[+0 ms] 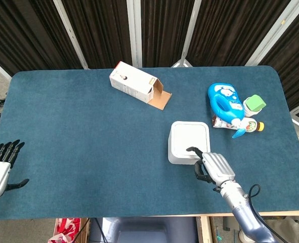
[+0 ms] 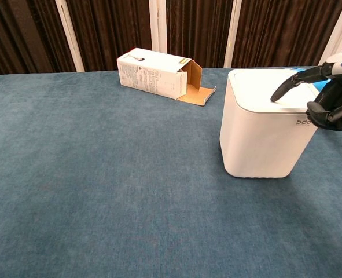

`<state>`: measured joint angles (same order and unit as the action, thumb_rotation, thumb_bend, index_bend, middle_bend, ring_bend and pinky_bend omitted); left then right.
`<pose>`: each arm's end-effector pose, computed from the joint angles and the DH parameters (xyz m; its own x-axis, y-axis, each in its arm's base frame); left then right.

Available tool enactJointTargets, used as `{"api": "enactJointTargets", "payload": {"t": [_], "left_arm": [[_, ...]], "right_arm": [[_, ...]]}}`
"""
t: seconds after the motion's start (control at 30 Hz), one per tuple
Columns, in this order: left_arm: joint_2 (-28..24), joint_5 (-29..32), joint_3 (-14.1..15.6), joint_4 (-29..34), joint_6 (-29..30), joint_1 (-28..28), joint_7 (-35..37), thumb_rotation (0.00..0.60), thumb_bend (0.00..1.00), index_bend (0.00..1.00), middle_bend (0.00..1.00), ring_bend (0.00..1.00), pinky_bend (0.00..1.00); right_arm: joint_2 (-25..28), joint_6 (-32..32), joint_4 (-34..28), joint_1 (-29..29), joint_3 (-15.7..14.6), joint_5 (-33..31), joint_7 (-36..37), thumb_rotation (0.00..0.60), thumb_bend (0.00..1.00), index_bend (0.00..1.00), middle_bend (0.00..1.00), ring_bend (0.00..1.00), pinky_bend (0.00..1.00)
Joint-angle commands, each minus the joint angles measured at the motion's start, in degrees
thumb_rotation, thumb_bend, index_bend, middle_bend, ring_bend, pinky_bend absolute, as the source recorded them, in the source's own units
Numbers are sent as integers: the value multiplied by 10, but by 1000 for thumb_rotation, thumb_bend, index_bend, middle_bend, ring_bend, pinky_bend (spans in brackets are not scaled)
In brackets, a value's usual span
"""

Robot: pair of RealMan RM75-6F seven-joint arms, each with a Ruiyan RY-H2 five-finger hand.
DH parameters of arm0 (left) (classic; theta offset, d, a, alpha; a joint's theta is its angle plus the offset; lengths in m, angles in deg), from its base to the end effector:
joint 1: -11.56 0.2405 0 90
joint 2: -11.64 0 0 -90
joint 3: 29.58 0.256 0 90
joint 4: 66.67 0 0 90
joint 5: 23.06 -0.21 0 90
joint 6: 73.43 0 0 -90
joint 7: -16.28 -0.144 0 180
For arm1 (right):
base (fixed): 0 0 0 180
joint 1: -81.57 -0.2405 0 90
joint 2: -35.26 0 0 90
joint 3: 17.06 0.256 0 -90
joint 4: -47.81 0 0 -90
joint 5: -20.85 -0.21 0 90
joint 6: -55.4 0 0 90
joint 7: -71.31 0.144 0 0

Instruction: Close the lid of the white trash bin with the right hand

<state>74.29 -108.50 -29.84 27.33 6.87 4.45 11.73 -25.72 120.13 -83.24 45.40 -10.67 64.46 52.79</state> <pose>-0.3101 0.1823 0.1481 0.4676 0.1122 0.8768 0.8838 -0.0438 -0.4658 -0.1347 -0.2458 0.0897 0.0774 -0.4878 0.8695 -0.9970 -0.0371 0.0679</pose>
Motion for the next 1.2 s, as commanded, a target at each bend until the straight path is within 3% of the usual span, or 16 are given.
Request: {"api": "enactJointTargets", "payload": {"t": [0.03, 0.23, 0.43, 0.63, 0.7, 0.87, 0.97, 1.2], "left_arm": [[0, 0, 0, 0, 0, 0, 0, 600, 0, 0, 0, 0, 0], [0, -1, 0, 0, 1, 0, -1, 600, 0, 0, 0, 0, 0], [0, 0, 0, 0, 2, 1, -2, 600, 0, 0, 0, 0, 0], [0, -2, 0, 0, 5, 2, -2, 600, 0, 0, 0, 0, 0], [0, -3, 1, 0, 6, 2, -2, 600, 0, 0, 0, 0, 0], [0, -9, 3, 1, 11, 4, -7, 600, 0, 0, 0, 0, 0], [1, -13, 5, 3, 15, 6, -11, 600, 0, 0, 0, 0, 0], [4, -16, 5, 5, 21, 9, -26, 600, 0, 0, 0, 0, 0]], "right_arm": [[-5, 0, 5, -1, -4, -4, -3, 600, 749, 237, 803, 846, 784], [-7, 1, 8, -1, -6, -10, -6, 600, 749, 237, 803, 846, 784], [19, 27, -11, 4, 24, 16, 14, 600, 749, 229, 803, 846, 784], [70, 61, -16, 35, 44, 70, 54, 600, 743, 122, 790, 808, 755], [76, 75, -2, 54, 36, 104, 66, 600, 700, 56, 698, 700, 657], [65, 116, 84, 125, -26, 228, 93, 600, 392, 0, 102, 72, 153], [53, 144, 143, 167, -65, 289, 106, 600, 307, 0, 0, 0, 6], [6, 234, 283, 255, -117, 392, 137, 600, 263, 0, 0, 0, 0]]}}
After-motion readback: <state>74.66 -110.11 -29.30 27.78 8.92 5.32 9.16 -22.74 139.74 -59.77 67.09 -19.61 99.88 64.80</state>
